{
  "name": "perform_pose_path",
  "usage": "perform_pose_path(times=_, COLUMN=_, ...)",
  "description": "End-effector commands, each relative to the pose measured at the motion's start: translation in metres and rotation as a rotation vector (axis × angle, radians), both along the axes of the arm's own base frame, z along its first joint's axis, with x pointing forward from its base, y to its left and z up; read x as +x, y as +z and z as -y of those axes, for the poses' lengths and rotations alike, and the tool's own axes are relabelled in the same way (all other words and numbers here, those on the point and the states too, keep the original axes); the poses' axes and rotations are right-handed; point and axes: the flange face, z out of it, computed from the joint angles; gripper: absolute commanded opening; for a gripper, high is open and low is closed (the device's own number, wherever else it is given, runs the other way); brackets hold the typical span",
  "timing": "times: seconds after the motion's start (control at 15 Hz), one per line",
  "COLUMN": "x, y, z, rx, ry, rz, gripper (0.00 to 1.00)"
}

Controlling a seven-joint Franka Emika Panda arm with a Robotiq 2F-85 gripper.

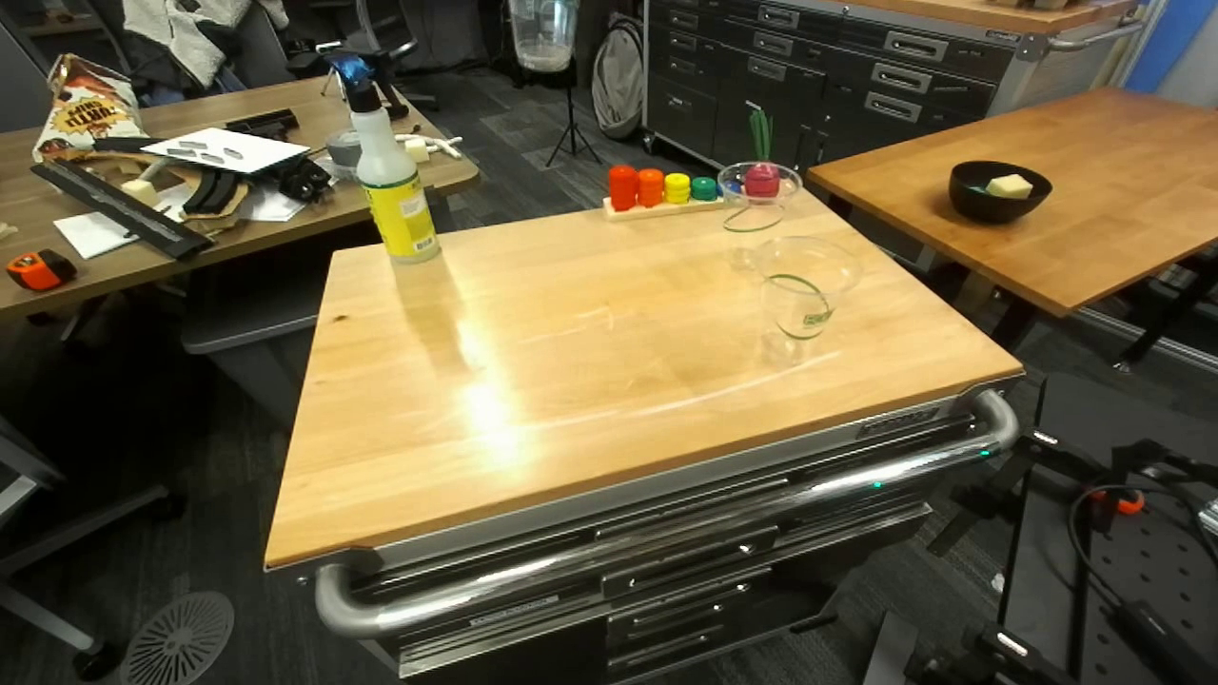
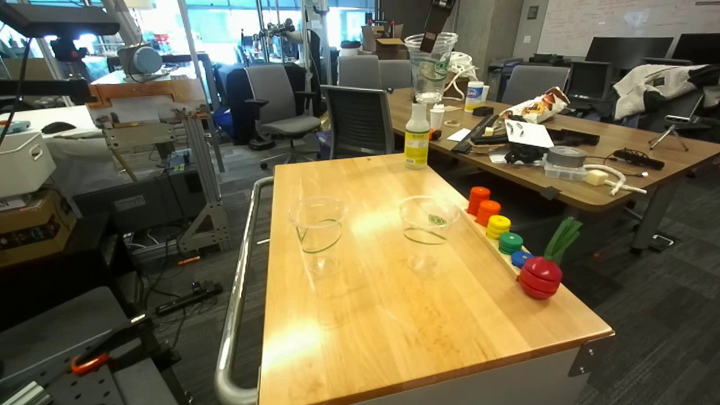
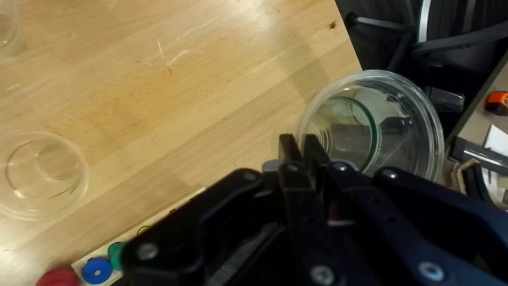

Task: Stack the cups into each other

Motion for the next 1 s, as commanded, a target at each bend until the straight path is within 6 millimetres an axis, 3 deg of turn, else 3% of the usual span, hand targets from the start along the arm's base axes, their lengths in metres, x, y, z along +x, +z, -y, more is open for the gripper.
perform_pose_path(times=0.0, x=-0.063, y=0.023, z=0.025, rx=0.007, ry=-0.082, rz=-0.011, gripper=0.02)
perform_pose_path(times=0.2, x=-0.106, y=0.021, z=0.042, rx=-0.004, ry=-0.125, rz=-0.053, gripper=0.02)
perform_pose_path(times=0.6, x=-0.18, y=-0.012, z=0.043, rx=-0.084, ry=-0.15, rz=-0.157, gripper=0.02)
perform_pose_path(times=0.93, x=-0.202, y=-0.041, z=0.051, rx=-0.159, ry=-0.187, rz=-0.164, gripper=0.02)
